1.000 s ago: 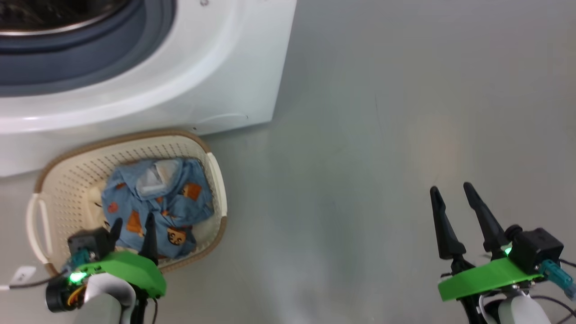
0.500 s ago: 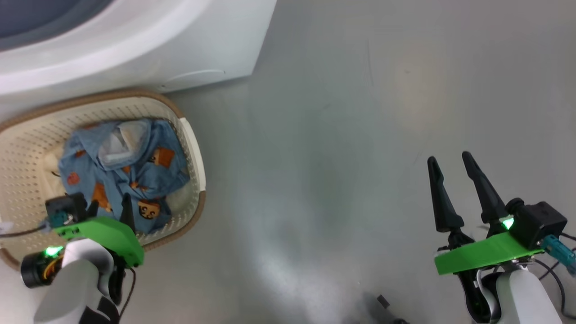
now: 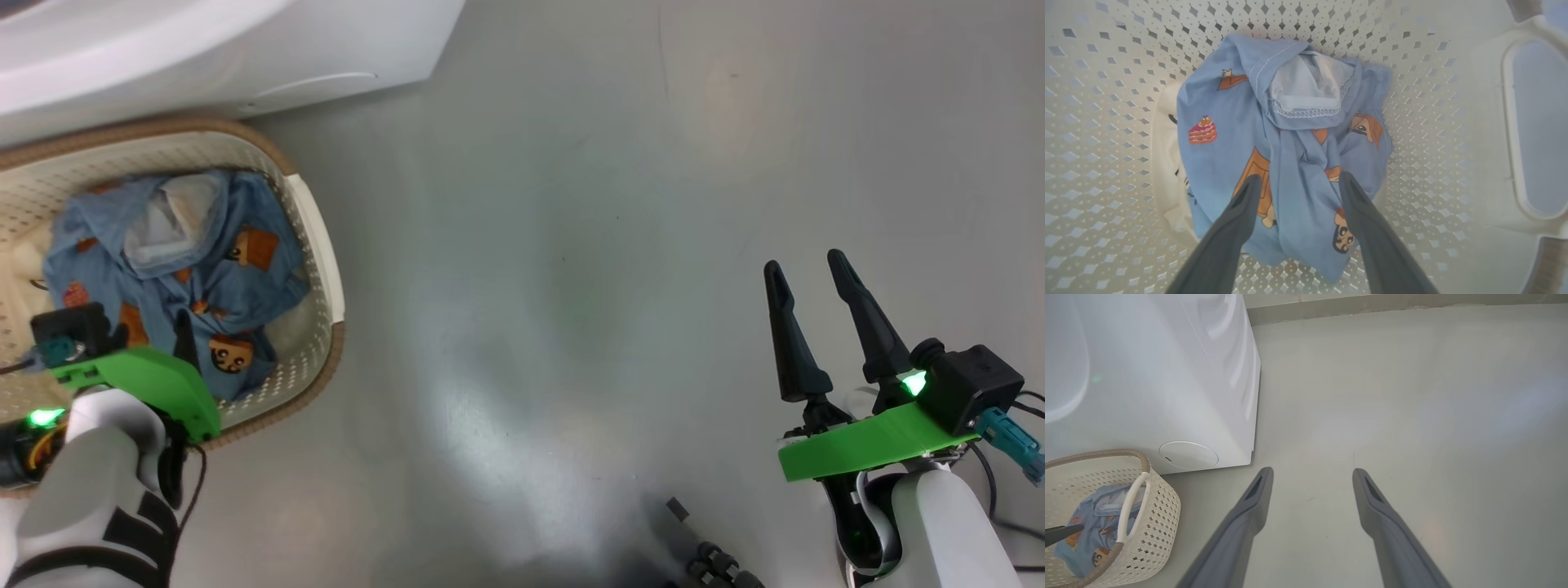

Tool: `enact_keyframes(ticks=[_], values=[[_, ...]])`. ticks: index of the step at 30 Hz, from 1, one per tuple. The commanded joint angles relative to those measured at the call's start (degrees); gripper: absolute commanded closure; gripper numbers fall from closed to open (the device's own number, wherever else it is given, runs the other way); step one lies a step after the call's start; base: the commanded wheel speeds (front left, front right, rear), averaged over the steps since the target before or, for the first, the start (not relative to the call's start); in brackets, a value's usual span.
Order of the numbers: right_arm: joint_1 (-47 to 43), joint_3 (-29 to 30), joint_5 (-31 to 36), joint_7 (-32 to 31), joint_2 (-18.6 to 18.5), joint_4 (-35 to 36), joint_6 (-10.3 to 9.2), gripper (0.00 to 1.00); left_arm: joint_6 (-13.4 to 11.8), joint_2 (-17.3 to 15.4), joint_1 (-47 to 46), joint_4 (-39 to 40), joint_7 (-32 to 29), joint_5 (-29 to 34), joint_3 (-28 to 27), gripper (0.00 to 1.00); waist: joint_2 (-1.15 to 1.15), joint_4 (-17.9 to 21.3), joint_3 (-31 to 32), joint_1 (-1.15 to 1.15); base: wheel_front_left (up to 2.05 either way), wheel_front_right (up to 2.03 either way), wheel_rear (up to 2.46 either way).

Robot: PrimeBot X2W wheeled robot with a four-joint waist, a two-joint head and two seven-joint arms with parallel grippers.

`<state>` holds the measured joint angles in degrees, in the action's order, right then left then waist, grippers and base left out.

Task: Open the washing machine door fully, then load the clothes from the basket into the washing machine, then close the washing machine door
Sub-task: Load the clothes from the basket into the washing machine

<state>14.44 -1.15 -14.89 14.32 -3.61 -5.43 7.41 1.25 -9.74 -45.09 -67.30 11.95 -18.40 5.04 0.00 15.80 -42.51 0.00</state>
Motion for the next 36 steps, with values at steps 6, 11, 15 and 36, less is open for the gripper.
enact_keyframes(ticks=[6,11,15,36], values=[[-0.3,-1.6,-1.0,0.7,-0.4,1.6,0.08,0.0,-0.4,-2.9,-1.8,-1.8,0.7,0.3,-0.6,0.0,0.0,1.3,-2.3,0.0,0.0,0.0,0.0],[-0.3,-1.7,-1.1,0.7,-0.3,1.6,0.08,0.0,-0.4,-3.3,-3.5,-2.7,0.8,0.4,0.1,0.0,0.0,1.9,-3.3,0.0,0.0,0.0,0.0],[-0.3,-1.7,-1.2,0.7,-0.3,2.0,0.08,0.0,-0.5,-3.8,-4.5,-3.3,1.0,0.6,0.6,0.0,0.0,2.5,-4.3,0.0,0.0,0.0,0.0],[-0.1,-1.6,-1.3,0.7,-0.6,3.8,0.08,0.0,-2.4,-6.1,-9.1,-5.2,0.4,1.0,2.8,0.0,0.0,3.3,-8.8,0.0,0.0,0.0,0.0]])
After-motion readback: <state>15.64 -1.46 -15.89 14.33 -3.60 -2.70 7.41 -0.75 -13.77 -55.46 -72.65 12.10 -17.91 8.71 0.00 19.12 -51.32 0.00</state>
